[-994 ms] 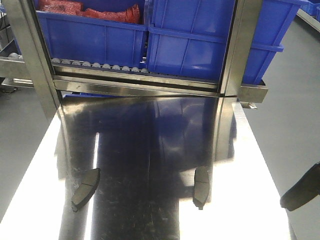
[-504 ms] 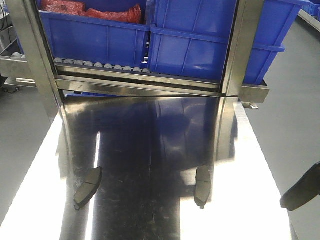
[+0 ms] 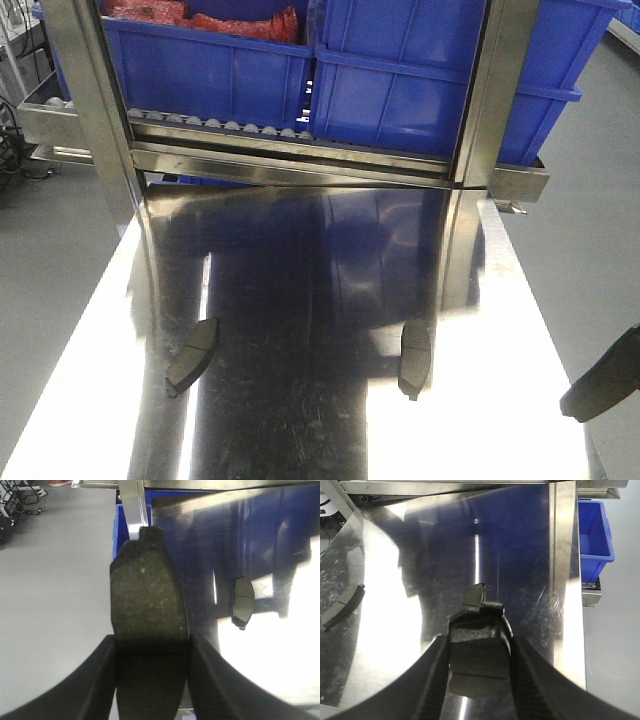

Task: Move and align brake pads A on conveyor
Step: 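Turn the base away from the table holding both pads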

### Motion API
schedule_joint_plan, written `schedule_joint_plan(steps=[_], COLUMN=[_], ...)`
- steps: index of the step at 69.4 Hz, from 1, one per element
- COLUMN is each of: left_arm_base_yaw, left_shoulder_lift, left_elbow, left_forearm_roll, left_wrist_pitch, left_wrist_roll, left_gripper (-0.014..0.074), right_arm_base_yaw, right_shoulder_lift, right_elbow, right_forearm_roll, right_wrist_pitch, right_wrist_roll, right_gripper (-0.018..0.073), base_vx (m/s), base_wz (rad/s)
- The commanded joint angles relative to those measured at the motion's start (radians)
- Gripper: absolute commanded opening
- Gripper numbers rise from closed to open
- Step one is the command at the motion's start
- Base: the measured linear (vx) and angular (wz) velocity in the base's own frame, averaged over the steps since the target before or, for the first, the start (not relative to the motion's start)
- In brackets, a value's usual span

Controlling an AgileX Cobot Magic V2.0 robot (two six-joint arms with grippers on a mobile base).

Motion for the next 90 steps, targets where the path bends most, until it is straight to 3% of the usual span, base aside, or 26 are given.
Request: schedule_joint_plan(steps=[1, 52, 90], left_arm_base_yaw=[-0.004, -0.004, -0.004], left_shoulder_lift=[0.005, 0.005, 0.005], left_elbow=[-0.023, -0.023, -0.023], left_forearm_roll=[0.011, 0.011, 0.011], left_wrist_pitch=[-0.081, -0.081, -0.081], left_wrist_roll=[-0.005, -0.005, -0.005], left_gripper=[-0.0006, -0.0006, -0.0006], right_arm_base_yaw=[-0.004, -0.004, -0.004], right_shoulder_lift=[0.001, 0.001, 0.001], right_elbow=[-0.032, -0.032, -0.032], right_forearm_roll=[0.004, 0.004, 0.004], right_wrist_pitch=[-0.082, -0.082, -0.082], right_wrist_roll=[-0.011, -0.011, -0.011], right_gripper=[-0.0012, -0.0012, -0.0012], base_vx=[-0.06, -0.07, -0.09], base_wz=[0.06, 0.06, 0.32])
